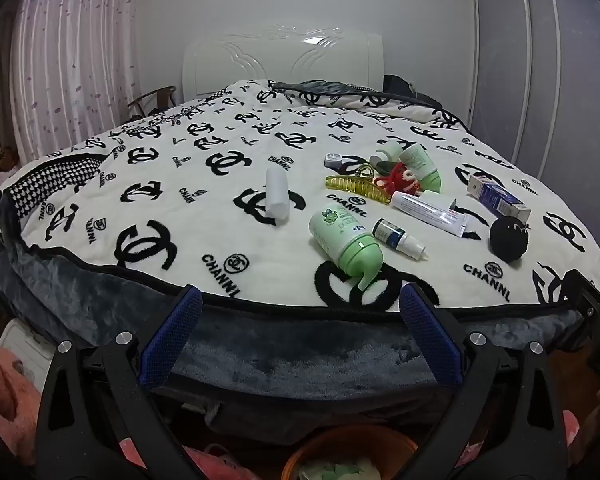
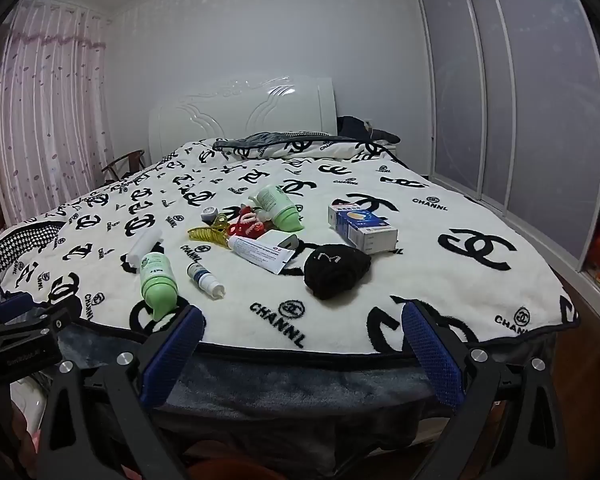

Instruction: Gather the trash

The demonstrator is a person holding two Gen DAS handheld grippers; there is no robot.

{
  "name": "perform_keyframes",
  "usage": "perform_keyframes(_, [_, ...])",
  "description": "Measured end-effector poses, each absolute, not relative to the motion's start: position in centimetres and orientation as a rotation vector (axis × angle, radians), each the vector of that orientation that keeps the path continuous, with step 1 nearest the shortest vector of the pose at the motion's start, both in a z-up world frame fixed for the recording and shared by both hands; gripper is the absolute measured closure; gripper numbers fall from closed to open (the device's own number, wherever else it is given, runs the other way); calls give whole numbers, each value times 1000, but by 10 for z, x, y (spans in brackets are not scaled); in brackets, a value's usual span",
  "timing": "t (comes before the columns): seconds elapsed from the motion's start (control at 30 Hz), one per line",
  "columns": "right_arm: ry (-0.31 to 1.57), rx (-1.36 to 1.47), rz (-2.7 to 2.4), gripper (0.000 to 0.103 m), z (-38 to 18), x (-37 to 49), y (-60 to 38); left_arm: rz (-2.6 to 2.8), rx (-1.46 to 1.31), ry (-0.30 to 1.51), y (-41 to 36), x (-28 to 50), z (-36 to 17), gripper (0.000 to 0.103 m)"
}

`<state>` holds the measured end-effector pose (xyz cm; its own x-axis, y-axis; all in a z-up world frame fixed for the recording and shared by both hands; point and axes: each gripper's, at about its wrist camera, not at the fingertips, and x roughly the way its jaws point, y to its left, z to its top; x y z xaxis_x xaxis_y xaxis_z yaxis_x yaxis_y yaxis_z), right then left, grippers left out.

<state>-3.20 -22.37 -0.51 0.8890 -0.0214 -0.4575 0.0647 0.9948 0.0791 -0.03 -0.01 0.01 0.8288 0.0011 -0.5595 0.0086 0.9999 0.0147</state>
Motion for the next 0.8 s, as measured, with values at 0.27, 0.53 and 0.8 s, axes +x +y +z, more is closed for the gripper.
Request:
perform_keyframes(0.27, [483, 98, -49, 5, -6, -32, -225, -6, 17, 603, 0, 0, 0, 7])
perform_keyframes(0.53, [485, 102, -47, 5, -6, -32, -226, -10, 14, 605, 1, -1, 0, 7])
perform_keyframes(0.8, [486, 103, -47, 5, -8, -30, -227, -15, 7, 610, 4, -3, -7, 7])
